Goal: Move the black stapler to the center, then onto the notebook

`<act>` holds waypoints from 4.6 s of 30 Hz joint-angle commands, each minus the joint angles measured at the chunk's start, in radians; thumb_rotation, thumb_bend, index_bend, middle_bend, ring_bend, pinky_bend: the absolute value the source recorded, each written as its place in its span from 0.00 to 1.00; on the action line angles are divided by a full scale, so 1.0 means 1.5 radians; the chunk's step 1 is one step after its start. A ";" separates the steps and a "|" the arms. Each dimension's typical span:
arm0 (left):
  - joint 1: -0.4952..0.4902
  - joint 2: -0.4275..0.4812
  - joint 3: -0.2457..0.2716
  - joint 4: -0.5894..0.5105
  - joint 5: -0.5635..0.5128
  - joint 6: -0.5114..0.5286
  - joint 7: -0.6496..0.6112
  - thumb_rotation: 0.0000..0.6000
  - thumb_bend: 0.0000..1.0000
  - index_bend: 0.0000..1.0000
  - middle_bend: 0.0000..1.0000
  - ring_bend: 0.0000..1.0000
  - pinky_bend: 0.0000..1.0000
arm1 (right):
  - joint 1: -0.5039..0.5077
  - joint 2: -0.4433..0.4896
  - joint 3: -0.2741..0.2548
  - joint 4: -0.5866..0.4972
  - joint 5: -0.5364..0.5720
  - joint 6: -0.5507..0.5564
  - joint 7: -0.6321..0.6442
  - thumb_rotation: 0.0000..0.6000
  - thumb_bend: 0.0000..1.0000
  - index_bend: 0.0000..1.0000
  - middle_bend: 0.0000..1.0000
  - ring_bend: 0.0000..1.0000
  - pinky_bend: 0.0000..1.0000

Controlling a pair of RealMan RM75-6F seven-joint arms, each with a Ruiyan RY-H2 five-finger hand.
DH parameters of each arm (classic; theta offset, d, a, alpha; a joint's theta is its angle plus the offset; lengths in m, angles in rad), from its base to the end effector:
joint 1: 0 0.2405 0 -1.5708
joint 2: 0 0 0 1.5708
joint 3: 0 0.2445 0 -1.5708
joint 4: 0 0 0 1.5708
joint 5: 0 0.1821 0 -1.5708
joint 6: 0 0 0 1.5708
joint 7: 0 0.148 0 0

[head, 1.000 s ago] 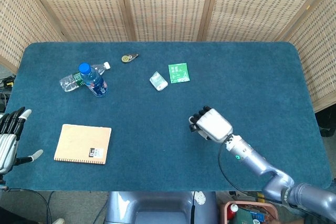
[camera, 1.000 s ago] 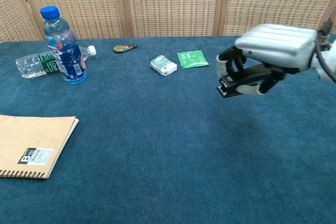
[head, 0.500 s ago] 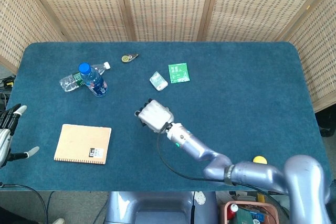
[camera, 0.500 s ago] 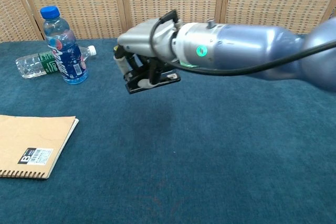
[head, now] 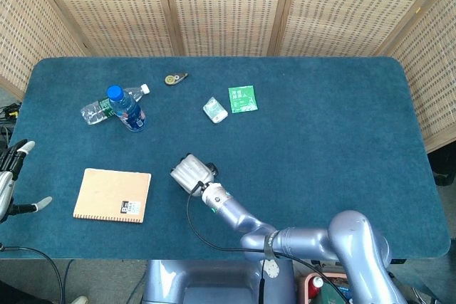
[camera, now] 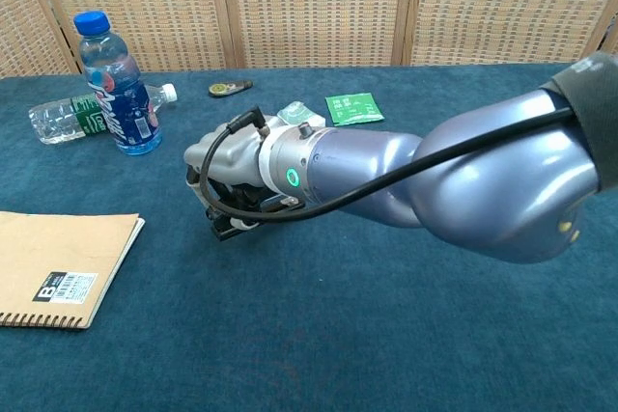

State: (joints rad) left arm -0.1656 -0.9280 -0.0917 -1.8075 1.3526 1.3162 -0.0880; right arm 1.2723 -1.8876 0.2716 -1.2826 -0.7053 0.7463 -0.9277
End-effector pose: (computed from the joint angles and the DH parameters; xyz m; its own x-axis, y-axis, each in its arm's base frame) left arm -0.2722 0.2071 0.2088 0.2821 0.0970 0.9545 0.9563 0.0509 -0.2878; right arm 0.0350 -0.3339 -0.1029 0.7668 -0.1304 0.6285 -0.5102 -0.7180 0.4734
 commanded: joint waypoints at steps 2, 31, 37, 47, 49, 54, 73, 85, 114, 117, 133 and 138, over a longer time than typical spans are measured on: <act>-0.001 -0.001 0.001 0.000 -0.002 -0.002 0.000 1.00 0.08 0.00 0.00 0.00 0.00 | 0.005 0.024 -0.013 -0.037 0.028 0.017 -0.003 1.00 0.02 0.12 0.06 0.04 0.23; -0.093 -0.107 0.022 0.097 0.109 -0.074 0.102 1.00 0.09 0.00 0.00 0.00 0.00 | -0.499 0.435 -0.282 -0.054 -0.457 0.461 0.490 1.00 0.00 0.09 0.00 0.00 0.05; -0.181 -0.145 0.023 0.192 0.240 -0.102 0.078 1.00 0.09 0.00 0.00 0.00 0.00 | -0.587 0.428 -0.266 -0.067 -0.402 0.496 0.544 1.00 0.00 0.07 0.00 0.00 0.03; -0.425 -0.341 0.078 0.653 0.602 0.052 -0.028 1.00 0.11 0.00 0.00 0.00 0.00 | -0.645 0.444 -0.216 -0.079 -0.395 0.528 0.565 1.00 0.00 0.07 0.00 0.00 0.02; -0.464 -0.390 0.091 0.751 0.634 0.084 -0.051 1.00 0.11 0.00 0.00 0.00 0.00 | -0.648 0.446 -0.210 -0.081 -0.395 0.524 0.565 1.00 0.00 0.07 0.00 0.00 0.01; -0.528 -0.490 0.123 0.947 0.667 0.144 -0.062 1.00 0.18 0.00 0.00 0.00 0.00 | -0.656 0.452 -0.195 -0.087 -0.397 0.517 0.561 1.00 0.00 0.07 0.00 0.00 0.01; -0.661 -0.644 0.268 1.121 0.663 0.049 -0.067 1.00 0.25 0.00 0.00 0.00 0.00 | -0.686 0.470 -0.149 -0.105 -0.391 0.489 0.556 1.00 0.00 0.07 0.00 0.00 0.00; -0.661 -0.648 0.319 1.129 0.630 0.020 -0.060 1.00 0.28 0.07 0.00 0.00 0.00 | -0.702 0.478 -0.129 -0.107 -0.396 0.476 0.576 1.00 0.00 0.07 0.00 0.00 0.00; -0.618 -0.597 0.318 1.102 0.515 0.159 -0.062 1.00 0.31 0.75 0.59 0.39 0.42 | -0.715 0.486 -0.114 -0.135 -0.433 0.456 0.575 1.00 0.00 0.03 0.00 0.00 0.00; -0.571 -0.547 0.306 1.071 0.493 0.246 -0.062 1.00 0.31 0.75 0.59 0.39 0.43 | -0.718 0.489 -0.115 -0.141 -0.443 0.459 0.578 1.00 0.00 0.03 0.00 0.00 0.00; -0.347 -0.393 0.321 0.826 0.418 0.208 0.027 1.00 0.32 0.77 0.59 0.39 0.45 | -0.722 0.496 -0.123 -0.172 -0.489 0.465 0.572 1.00 0.00 0.03 0.00 0.00 0.00; -0.329 -0.380 0.325 0.786 0.411 0.152 0.054 1.00 0.32 0.77 0.59 0.39 0.45 | -0.724 0.498 -0.123 -0.175 -0.490 0.461 0.574 1.00 0.00 0.03 0.00 0.00 0.00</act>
State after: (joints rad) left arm -0.6791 -1.5181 0.3905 -0.5943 1.9809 1.5798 -0.0327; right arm 0.1866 -1.1400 0.0872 -1.5456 -1.4409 1.4378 -0.0668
